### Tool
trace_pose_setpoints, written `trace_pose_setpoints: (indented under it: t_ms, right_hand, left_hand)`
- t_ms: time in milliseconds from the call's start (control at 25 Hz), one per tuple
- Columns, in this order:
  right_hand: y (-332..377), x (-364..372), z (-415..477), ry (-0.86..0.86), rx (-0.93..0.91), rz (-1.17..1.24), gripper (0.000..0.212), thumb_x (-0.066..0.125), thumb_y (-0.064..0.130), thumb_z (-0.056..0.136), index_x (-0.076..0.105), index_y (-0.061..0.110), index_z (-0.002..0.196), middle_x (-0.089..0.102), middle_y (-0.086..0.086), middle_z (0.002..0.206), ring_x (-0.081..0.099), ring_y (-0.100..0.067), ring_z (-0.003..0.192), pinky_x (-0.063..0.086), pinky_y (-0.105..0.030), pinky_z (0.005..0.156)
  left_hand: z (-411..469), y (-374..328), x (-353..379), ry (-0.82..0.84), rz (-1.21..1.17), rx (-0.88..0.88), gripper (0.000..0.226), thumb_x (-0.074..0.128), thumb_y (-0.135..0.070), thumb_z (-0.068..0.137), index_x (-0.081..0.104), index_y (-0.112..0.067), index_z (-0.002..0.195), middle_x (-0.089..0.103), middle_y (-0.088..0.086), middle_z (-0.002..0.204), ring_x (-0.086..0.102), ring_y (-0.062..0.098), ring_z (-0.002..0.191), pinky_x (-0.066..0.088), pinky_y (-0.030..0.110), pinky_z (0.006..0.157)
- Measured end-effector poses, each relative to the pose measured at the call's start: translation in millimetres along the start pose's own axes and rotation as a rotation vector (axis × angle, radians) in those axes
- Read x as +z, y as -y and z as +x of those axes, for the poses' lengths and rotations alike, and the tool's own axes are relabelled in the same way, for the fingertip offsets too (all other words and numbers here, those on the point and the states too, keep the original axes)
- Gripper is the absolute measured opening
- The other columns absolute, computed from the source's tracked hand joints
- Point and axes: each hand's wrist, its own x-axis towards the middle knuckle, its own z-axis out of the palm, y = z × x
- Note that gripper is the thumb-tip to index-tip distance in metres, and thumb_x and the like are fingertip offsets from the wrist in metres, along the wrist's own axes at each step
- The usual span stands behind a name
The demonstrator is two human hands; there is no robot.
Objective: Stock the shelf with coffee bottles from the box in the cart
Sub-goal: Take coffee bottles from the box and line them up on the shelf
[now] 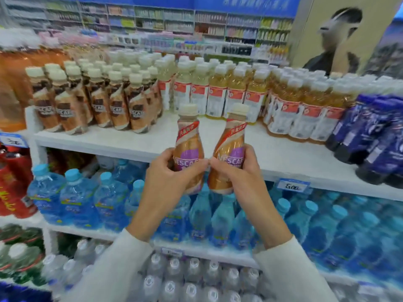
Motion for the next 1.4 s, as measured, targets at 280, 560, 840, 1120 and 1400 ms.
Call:
trace_pose_setpoints:
  t_ms: [280,560,840,1120,1400]
  right_hand:
    - [10.4,-11.3,73.7,-0.063,-0.096,-0.045,0.052,0.080,0.012,0.084,0.045,0.019,0.124,0.066,0.000,0.113,0.066,-0.005,0.093,0.053,-0.018,0.073]
    - [-19.8,-7.9,94.4,-0.050,-0.103,-0.075,0.056,0.077,0.012,0.088,0.040,0.019,0.129,0.062,-0.002,0.117,0.063,-0.009,0.102,0.052,-0.015,0.075]
    - [-32.3,-21.2,81.3,-0.101,-0.069,-0.247,0.082,0.085,0.026,0.080,0.032,0.027,0.143,0.055,0.010,0.129,0.059,-0.002,0.112,0.051,-0.016,0.083]
    - [-36.1,-15.1,78.4,-0.190,-0.159,-0.301,0.051,0.082,0.023,0.083,0.055,0.026,0.126,0.064,0.016,0.116,0.063,0.000,0.101,0.051,-0.009,0.075]
    - [-38.4,-10.7,71.4,-0.248,-0.145,-0.306,0.071,0.086,0.034,0.078,0.047,0.031,0.137,0.059,0.016,0.124,0.060,-0.001,0.110,0.050,-0.013,0.081]
  left_hand:
    - [91.5,4.2,33.0,0.054,0.104,0.096,0.042,0.087,-0.044,0.074,0.067,-0.024,0.105,0.075,-0.005,0.096,0.072,0.016,0.090,0.061,0.033,0.081]
    - [111.1,30.2,35.0,0.090,0.175,0.163,0.041,0.081,-0.043,0.081,0.059,-0.029,0.113,0.069,-0.015,0.101,0.066,0.000,0.090,0.055,0.017,0.074]
    - [103.4,36.7,15.5,0.118,0.151,0.129,0.078,0.087,-0.036,0.076,0.045,-0.028,0.142,0.059,-0.012,0.128,0.062,0.008,0.112,0.054,0.025,0.093]
    - [105.2,36.1,16.2,0.137,0.150,0.144,0.063,0.087,-0.029,0.077,0.060,-0.021,0.133,0.070,-0.007,0.121,0.068,0.006,0.105,0.057,0.023,0.091]
    - [95.5,38.6,19.2,0.117,0.174,0.160,0.072,0.088,-0.032,0.076,0.053,-0.029,0.139,0.062,-0.018,0.121,0.063,-0.001,0.104,0.051,0.006,0.079]
